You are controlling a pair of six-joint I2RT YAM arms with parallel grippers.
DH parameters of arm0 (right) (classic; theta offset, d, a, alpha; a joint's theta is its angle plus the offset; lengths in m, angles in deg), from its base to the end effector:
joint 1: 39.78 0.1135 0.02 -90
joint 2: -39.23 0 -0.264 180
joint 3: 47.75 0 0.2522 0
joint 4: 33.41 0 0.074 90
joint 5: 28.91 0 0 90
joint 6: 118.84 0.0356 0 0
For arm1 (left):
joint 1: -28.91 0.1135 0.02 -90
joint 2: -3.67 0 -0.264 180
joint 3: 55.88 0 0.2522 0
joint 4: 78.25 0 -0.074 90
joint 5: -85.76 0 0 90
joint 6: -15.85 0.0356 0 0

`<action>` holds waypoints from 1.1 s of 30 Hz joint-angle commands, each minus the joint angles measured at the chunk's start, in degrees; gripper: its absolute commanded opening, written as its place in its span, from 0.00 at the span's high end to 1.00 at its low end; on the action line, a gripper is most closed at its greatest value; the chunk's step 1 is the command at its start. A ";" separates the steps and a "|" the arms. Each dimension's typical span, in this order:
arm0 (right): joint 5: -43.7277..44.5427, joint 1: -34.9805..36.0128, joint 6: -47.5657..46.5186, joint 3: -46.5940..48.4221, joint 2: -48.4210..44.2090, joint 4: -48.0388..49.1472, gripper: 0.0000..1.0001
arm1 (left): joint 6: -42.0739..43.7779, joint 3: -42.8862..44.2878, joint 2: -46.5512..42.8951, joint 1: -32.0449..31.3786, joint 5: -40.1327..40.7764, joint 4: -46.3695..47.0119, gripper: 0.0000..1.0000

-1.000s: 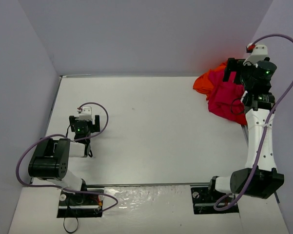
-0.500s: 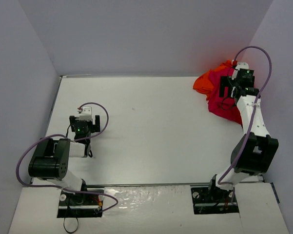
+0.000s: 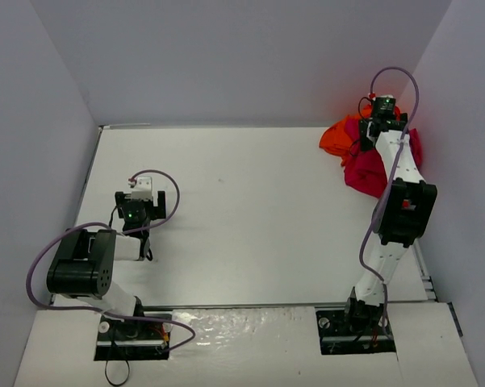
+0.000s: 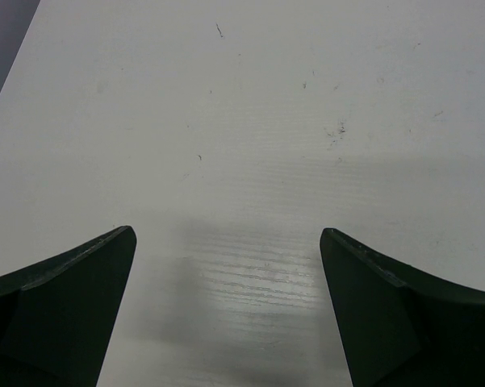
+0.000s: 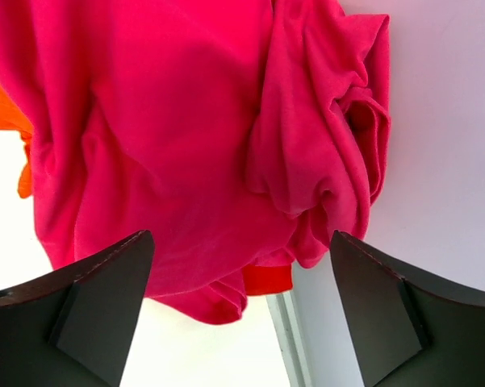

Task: Fold and stack the t-shirts
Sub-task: Grab crumpled tshirt from bin with the right arm

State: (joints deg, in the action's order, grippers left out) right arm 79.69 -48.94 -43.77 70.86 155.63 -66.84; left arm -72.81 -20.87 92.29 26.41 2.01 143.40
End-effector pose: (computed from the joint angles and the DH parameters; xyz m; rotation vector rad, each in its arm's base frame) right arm 0.4736 -0.0879 0.3038 0.0891 2.1387 -0.5919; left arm 0.2702 -0.0079 0.1517 -0.0190 1.7789 0.0824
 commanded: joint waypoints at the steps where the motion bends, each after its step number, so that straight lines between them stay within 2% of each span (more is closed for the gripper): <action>1: 4.42 0.25 -0.46 0.12 -0.69 0.91 0.14 | -0.38 1.86 -1.21 0.53 -0.63 2.95 0.03; 3: 4.43 0.21 -0.71 0.00 -0.20 0.86 0.25 | -0.38 1.86 -1.25 0.48 -0.63 2.95 0.03; 5: 5.02 0.47 -0.98 -0.19 0.23 0.69 0.43 | -0.38 1.77 -1.26 0.48 -0.63 2.95 0.03; 6: 4.73 0.57 -1.13 -0.54 0.28 0.59 0.71 | -0.38 1.82 -1.26 0.48 -0.68 2.95 0.03; 7: 4.62 0.66 -1.16 -0.87 0.24 0.52 0.93 | -0.38 1.83 -1.23 0.51 -0.71 2.95 0.03; 8: 4.86 0.73 -0.96 -1.19 0.02 0.52 1.00 | -0.38 1.79 -1.17 0.57 -0.71 2.95 0.03; 15: 1.32 1.83 -2.73 -4.59 -5.78 0.52 1.00 | -0.38 1.86 -1.17 0.57 -0.71 2.95 0.03; 24: 3.85 5.68 -4.61 -7.52 -12.08 0.78 1.00 | -0.38 2.01 -1.17 0.66 -0.97 2.79 0.03; 25: 4.49 5.84 -4.53 -7.76 -12.41 0.83 0.90 | -0.38 1.98 -1.17 0.66 -0.93 2.78 0.03; 26: 5.26 5.95 -4.64 -8.07 -12.67 0.88 0.75 | -0.38 1.95 -1.17 0.66 -0.89 2.79 0.03; 28: 7.11 6.15 -5.53 -9.03 -13.02 0.96 0.32 | -0.38 1.95 -1.17 0.66 -0.89 2.87 0.03; 33: 6.00 6.40 -6.76 -13.31 -12.08 0.96 0.29 | -0.39 1.95 -1.17 0.74 -0.98 2.95 0.03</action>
State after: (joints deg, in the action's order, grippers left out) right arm 84.41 -42.47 -48.87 61.19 145.07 -66.86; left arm -72.81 -20.87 92.29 26.73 1.70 143.39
